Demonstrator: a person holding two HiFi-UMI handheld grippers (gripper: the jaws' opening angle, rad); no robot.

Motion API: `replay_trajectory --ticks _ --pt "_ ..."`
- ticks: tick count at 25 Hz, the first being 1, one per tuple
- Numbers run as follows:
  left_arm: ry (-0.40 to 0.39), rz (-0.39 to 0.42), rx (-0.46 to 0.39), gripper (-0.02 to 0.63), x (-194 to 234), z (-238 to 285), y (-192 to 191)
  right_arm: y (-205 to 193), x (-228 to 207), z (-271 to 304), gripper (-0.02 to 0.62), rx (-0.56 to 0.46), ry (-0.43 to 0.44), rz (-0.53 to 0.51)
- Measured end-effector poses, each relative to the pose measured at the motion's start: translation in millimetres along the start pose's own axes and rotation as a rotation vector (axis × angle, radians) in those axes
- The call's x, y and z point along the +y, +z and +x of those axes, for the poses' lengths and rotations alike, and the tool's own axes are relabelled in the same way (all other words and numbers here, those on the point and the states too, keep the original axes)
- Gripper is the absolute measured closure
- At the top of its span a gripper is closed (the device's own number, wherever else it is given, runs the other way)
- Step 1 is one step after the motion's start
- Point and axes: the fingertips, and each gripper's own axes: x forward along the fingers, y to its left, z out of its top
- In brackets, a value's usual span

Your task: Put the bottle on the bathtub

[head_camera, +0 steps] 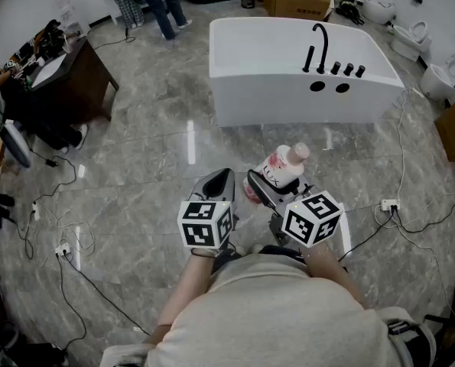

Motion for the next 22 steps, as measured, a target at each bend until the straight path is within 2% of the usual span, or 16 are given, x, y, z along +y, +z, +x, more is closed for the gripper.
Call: replay_trajectory --ticks 11,17,22 --pt "-0.032 -0.011 0.02 0.598 8.0 10.0 -2.0 -7.3 -7.0 12.0 0.368 0.018 -0.023 -0.004" --pt "-0.058 -0.014 0.016 0.598 18.9 3.2 0.2 -7.9 -3.4 17.1 0.367 0.008 -0.022 0.063" --pt "-0.092 -0.068 0.038 0.598 30.2 4.1 -17.8 -32.5 -4.2 19.4 0.367 0.035 -0.061 0.113"
